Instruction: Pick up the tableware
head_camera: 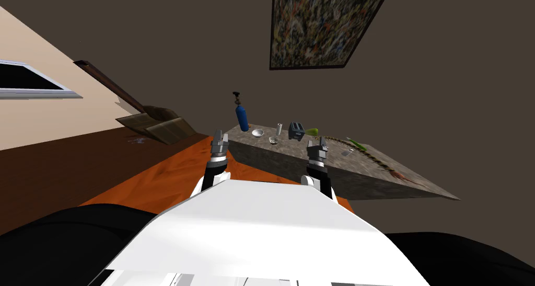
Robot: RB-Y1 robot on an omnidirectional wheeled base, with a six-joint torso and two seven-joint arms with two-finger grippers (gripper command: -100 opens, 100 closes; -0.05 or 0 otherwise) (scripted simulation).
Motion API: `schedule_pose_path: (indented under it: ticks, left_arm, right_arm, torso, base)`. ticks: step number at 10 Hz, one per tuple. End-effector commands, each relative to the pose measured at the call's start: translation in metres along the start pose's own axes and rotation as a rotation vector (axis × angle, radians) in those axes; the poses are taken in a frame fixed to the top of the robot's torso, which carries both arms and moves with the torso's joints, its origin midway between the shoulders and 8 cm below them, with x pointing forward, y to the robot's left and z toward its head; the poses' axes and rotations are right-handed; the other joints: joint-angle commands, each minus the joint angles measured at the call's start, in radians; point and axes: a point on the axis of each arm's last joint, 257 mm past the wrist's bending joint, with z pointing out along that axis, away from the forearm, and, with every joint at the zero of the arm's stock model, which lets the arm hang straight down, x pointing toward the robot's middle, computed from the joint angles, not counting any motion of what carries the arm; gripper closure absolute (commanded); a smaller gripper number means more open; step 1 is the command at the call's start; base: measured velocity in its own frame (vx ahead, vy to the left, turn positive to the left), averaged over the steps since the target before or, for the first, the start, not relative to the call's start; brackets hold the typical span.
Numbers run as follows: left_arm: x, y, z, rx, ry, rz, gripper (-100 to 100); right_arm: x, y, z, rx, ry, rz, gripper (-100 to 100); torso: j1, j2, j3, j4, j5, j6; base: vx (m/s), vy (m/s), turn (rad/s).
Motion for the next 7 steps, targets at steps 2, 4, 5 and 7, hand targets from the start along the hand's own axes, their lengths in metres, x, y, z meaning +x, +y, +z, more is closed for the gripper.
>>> schedule_pose_path:
  ticks: [2,4,5,7]
  left_arm:
    - [0.000,0.000,0.000,0.000,0.000,0.000,0]
    - [0.000,0.000,0.000,0.000,0.000,0.000,0]
    - [0.000,0.000,0.000,0.000,0.000,0.000,0]
    - [0.000,0.000,0.000,0.000,0.000,0.000,0]
  right_arm:
    - [0.012,-0.003,0.004,0.002,0.078,-0.069,-100]
    - [0.020,-0.005,0.006,0.001,0.130,-0.115,-100]
    - [0.026,-0.008,0.008,-0.003,0.165,-0.155,-100]
    - [0.035,-0.011,0.009,-0.008,0.219,-0.211,-100]
  torso:
    - [0.000,0.001,0.000,0.000,0.000,0.000]
    - [-0.001,0.002,0.001,0.000,0.000,0.000]
    - [-0.001,0.002,0.001,0.000,0.000,0.000]
    - [-0.001,0.003,0.002,0.001,0.000,0.000]
  base:
    - [-0.025,-0.003,0.037]
    - [-0.032,-0.006,0.019]
    - [-0.052,-0.005,0.067]
    - [-0.039,-0.009,0.027]
